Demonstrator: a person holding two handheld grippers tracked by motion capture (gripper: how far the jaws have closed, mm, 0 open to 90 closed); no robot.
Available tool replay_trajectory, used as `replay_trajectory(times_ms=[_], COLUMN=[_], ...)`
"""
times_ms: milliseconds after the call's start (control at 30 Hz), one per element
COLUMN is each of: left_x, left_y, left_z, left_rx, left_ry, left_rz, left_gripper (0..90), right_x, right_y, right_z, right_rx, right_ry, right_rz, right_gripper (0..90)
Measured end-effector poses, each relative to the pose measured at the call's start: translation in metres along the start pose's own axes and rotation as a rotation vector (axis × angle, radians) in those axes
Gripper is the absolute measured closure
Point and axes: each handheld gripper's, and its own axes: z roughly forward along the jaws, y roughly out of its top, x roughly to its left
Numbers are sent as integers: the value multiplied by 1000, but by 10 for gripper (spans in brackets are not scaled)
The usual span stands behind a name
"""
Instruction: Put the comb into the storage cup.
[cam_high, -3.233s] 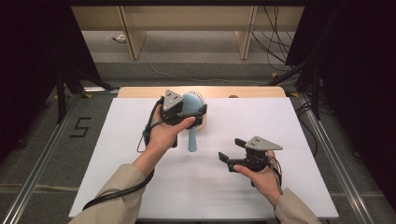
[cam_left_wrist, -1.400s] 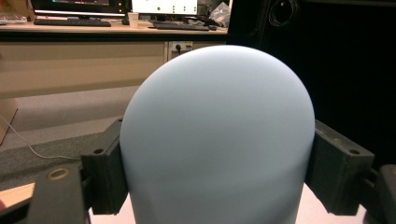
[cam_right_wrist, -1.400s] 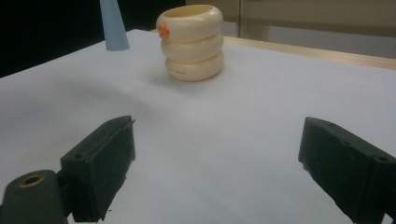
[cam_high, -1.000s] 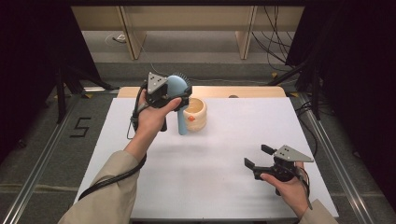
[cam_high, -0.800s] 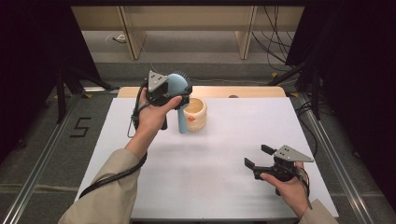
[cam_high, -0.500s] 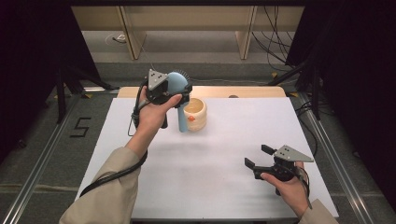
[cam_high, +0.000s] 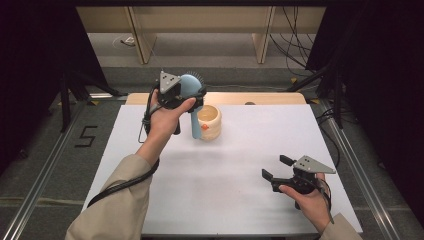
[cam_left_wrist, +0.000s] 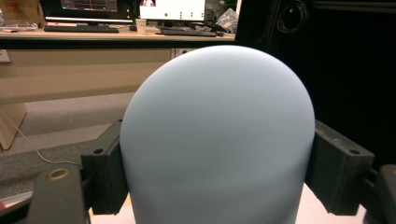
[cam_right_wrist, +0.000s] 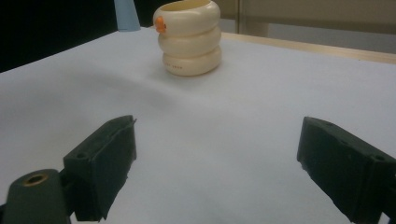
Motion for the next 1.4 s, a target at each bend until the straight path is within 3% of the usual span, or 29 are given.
replay_trajectory(times_ms=[1400], left_x=[1], left_y=[11], left_z=[11], left_rx=[-22], left_ry=[4], left_rz=[17], left_gripper=[197], right_x=[-2], right_y=[-1], right_z=[0], right_rx=[-1], right_ry=[-2], right_rz=[12], right_gripper=[135])
